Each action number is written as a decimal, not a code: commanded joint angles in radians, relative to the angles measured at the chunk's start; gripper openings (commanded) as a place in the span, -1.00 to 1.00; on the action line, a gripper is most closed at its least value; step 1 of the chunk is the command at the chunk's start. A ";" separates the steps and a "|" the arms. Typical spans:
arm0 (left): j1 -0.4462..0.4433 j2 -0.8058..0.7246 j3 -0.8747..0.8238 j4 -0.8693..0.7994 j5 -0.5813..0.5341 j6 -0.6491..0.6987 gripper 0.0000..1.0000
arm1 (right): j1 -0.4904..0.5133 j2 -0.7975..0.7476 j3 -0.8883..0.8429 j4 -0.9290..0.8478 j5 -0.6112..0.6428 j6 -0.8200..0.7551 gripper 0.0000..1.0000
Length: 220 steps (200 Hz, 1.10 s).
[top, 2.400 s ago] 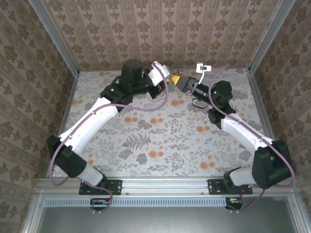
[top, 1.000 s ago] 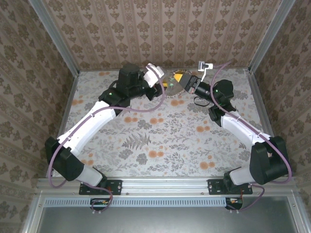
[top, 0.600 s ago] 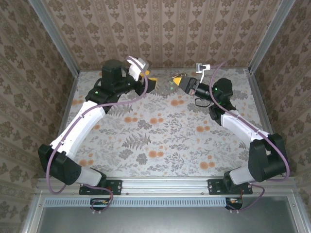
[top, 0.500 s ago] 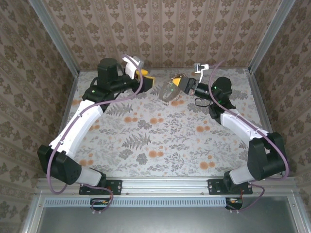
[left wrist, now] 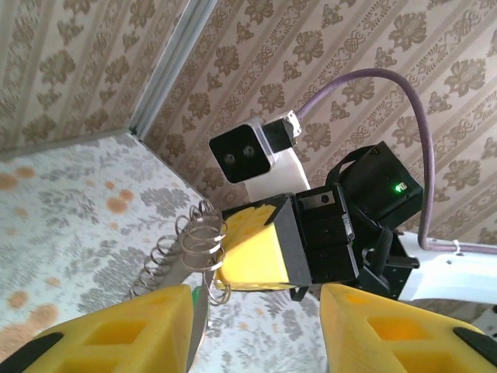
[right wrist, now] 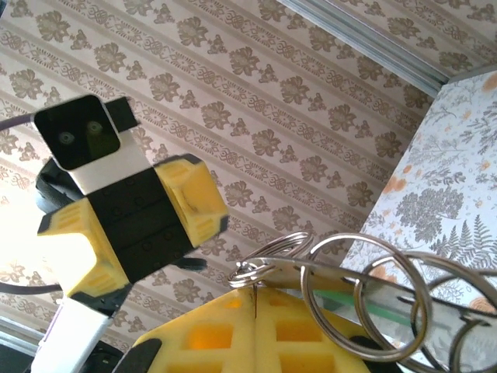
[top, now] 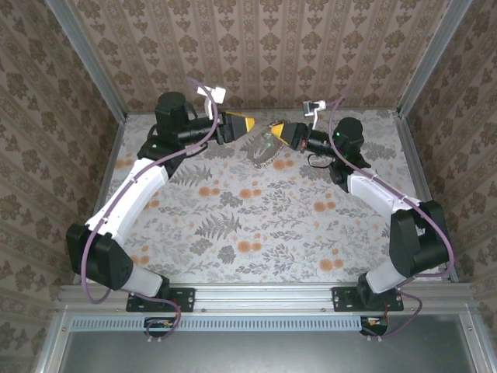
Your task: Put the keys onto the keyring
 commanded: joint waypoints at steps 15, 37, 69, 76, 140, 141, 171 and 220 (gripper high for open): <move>-0.054 0.008 -0.020 0.066 0.030 -0.110 -0.10 | -0.003 0.012 0.058 0.066 -0.013 0.035 -1.00; -0.057 0.015 -0.026 0.059 0.020 -0.114 -0.16 | -0.003 0.016 0.059 0.066 -0.013 0.034 -1.00; -0.057 0.035 -0.026 0.080 0.020 -0.130 -0.24 | -0.003 0.016 0.056 0.071 -0.014 0.035 -1.00; -0.057 0.041 -0.026 0.087 0.023 -0.139 -0.26 | -0.002 0.014 0.054 0.071 -0.013 0.035 -1.00; -0.057 0.026 -0.050 0.104 0.032 -0.146 -0.29 | -0.003 0.012 0.059 0.057 -0.003 0.022 -1.00; -0.057 0.026 -0.050 0.102 0.031 -0.145 -0.30 | -0.003 0.011 0.059 0.057 -0.003 0.022 -1.00; -0.057 0.022 -0.059 0.085 0.022 -0.129 -0.29 | -0.002 0.007 0.058 0.060 -0.002 0.026 -1.00; -0.058 0.034 -0.072 0.080 0.005 -0.114 -0.30 | -0.002 -0.007 0.050 0.065 -0.001 0.030 -1.00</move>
